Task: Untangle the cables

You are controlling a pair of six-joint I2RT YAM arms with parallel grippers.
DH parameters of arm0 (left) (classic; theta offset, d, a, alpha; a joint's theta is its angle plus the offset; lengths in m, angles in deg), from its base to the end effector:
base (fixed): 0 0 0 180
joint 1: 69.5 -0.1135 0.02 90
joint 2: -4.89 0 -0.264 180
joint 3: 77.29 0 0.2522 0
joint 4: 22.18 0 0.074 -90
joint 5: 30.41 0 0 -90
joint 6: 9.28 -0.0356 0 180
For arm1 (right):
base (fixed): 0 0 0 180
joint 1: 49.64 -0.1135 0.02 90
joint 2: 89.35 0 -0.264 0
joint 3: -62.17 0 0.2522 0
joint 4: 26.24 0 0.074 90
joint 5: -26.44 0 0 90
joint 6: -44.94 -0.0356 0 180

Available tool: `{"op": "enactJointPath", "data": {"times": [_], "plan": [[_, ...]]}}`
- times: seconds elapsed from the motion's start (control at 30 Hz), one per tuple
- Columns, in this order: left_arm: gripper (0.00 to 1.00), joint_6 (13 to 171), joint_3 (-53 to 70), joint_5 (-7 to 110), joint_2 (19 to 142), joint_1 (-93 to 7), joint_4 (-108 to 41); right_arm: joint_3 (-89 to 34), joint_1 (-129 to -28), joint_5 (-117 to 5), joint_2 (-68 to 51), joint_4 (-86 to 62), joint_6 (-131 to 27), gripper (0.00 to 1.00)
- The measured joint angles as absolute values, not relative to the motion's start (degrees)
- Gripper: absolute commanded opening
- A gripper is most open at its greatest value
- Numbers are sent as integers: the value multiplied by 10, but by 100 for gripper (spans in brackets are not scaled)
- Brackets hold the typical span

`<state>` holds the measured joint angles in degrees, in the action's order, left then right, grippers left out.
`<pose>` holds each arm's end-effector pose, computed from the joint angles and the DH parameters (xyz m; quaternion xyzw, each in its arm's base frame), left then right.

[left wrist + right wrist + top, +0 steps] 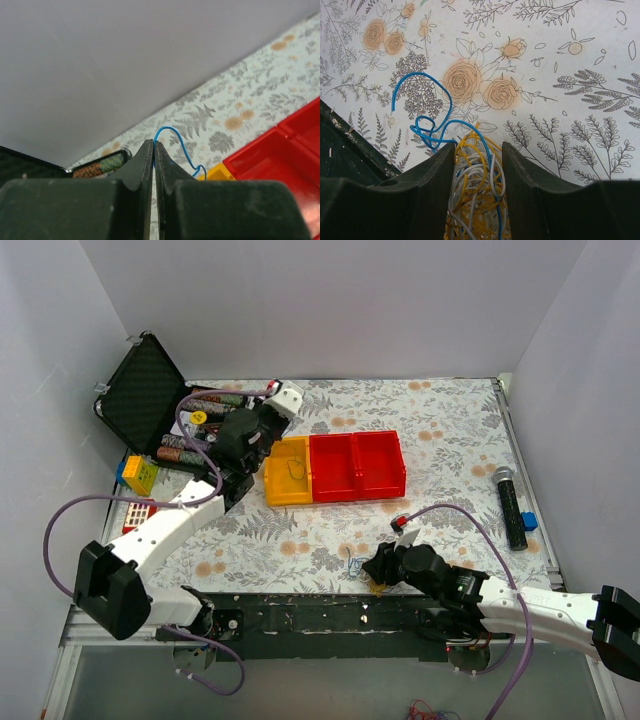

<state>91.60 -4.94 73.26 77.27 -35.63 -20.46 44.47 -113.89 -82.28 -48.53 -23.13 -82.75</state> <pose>0.2545 -0.1607 0.3682 0.0542 0.6948 -0.1945 0.6903 0.0749 0.1290 0.1394 -0.1088 0.8351 0.3179 0.4355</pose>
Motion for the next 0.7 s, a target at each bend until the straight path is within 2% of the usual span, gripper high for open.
{"op": "enactJointPath", "data": {"times": [0.3, 0.7], "plan": [[0, 981, -19, 723, 870, -356, -353, 445, -1139, -823, -486, -230, -830, 50], [0, 1008, -18, 758, 977, -356, -396, 445, -1139, -823, -489, -228, -837, 50]]}}
